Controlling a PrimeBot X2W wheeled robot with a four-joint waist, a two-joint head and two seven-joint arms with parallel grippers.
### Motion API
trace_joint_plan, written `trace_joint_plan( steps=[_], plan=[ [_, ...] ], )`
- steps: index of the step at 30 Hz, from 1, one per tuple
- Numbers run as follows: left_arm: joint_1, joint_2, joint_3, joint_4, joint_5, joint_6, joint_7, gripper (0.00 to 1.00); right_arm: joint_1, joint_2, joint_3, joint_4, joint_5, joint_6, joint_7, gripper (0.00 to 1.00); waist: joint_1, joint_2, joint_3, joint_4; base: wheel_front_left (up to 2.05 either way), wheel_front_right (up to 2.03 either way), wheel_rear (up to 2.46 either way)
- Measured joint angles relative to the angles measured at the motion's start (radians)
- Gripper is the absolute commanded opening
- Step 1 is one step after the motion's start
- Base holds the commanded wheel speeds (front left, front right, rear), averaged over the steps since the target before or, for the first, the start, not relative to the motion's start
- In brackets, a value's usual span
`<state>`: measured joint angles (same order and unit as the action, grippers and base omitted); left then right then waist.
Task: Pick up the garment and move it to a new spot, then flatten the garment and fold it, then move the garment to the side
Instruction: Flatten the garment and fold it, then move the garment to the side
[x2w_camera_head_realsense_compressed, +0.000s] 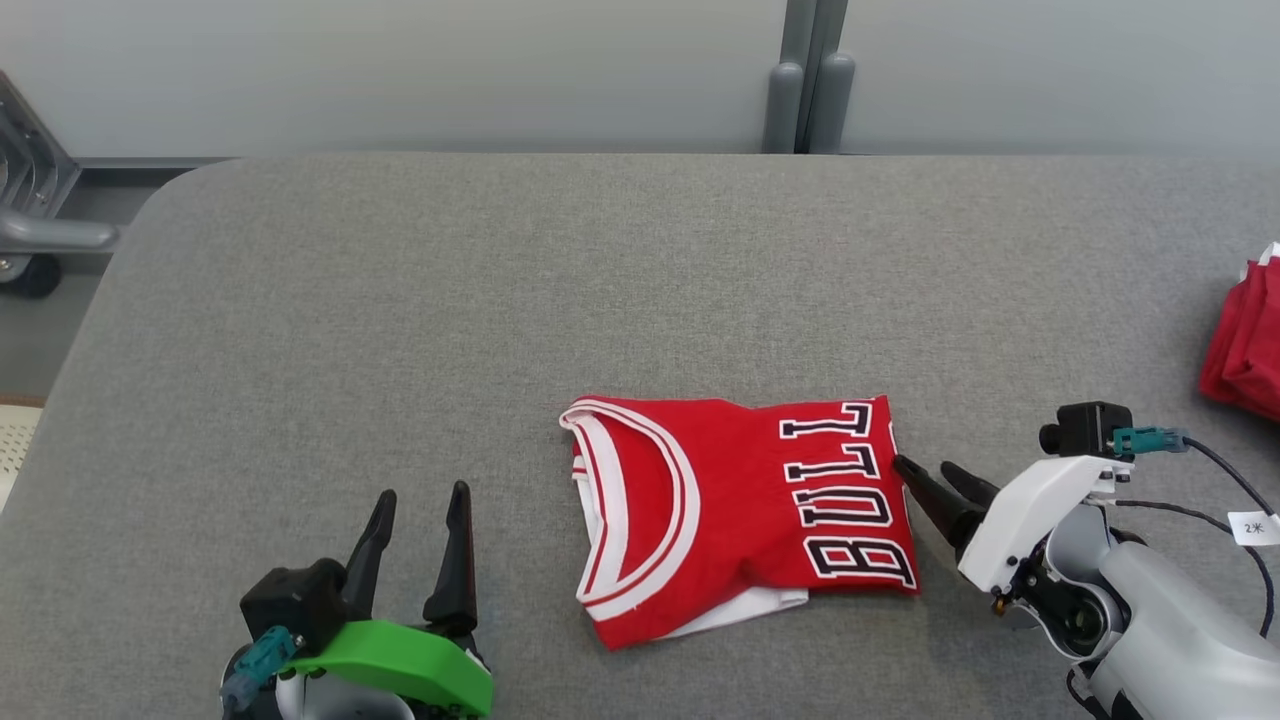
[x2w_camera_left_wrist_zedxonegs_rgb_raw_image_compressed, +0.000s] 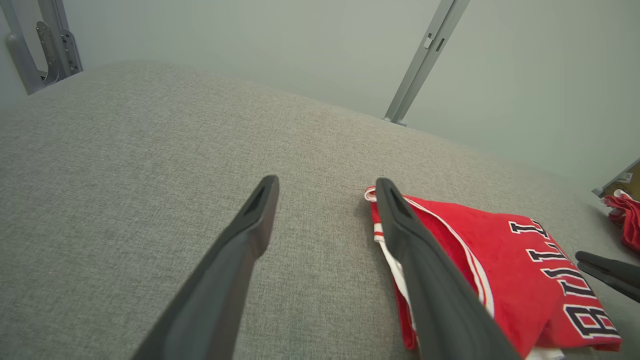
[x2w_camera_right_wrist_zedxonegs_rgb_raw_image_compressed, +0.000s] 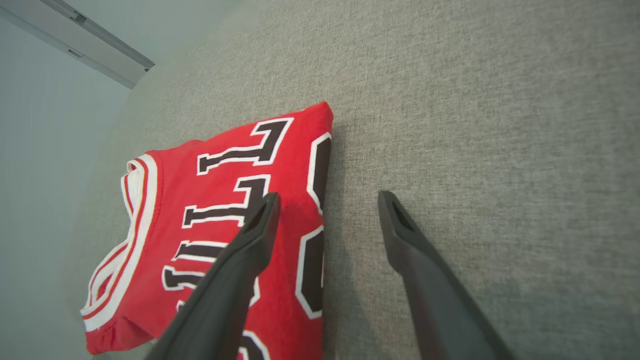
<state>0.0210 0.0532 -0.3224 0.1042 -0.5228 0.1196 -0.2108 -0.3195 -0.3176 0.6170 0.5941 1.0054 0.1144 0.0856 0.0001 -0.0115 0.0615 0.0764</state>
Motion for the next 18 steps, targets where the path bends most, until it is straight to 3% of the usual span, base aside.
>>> trace_joint_plan(
  steps=[15, 16, 17, 18],
  plan=[
    [-0.020, 0.000, 0.005, -0.010, 0.008, 0.000, 0.016, 1.00, -0.016, 0.002, -0.016, 0.016, 0.096, 0.009, 0.058, 1.00, 0.0000, 0.0000, 0.066, 0.075, 0.00, 0.00, 0.00],
    [-0.021, 0.000, 0.006, -0.009, 0.008, 0.000, 0.016, 1.00, -0.021, 0.004, -0.012, 0.012, 0.101, 0.009, 0.064, 0.95, 0.0000, 0.0000, 0.068, 0.078, 0.00, 0.00, 0.00],
    [-0.021, 0.000, 0.006, -0.009, 0.008, 0.000, 0.016, 1.00, -0.023, 0.006, -0.009, 0.008, 0.105, 0.009, 0.066, 0.54, 0.0000, 0.0000, 0.068, 0.079, 0.00, 0.00, 0.00],
    [-0.021, 0.000, 0.007, -0.008, 0.008, 0.000, 0.016, 1.00, -0.023, 0.007, -0.003, 0.004, 0.106, 0.009, 0.066, 0.40, 0.0000, 0.0000, 0.068, 0.080, 0.00, 0.00, 0.00]
  ],
)
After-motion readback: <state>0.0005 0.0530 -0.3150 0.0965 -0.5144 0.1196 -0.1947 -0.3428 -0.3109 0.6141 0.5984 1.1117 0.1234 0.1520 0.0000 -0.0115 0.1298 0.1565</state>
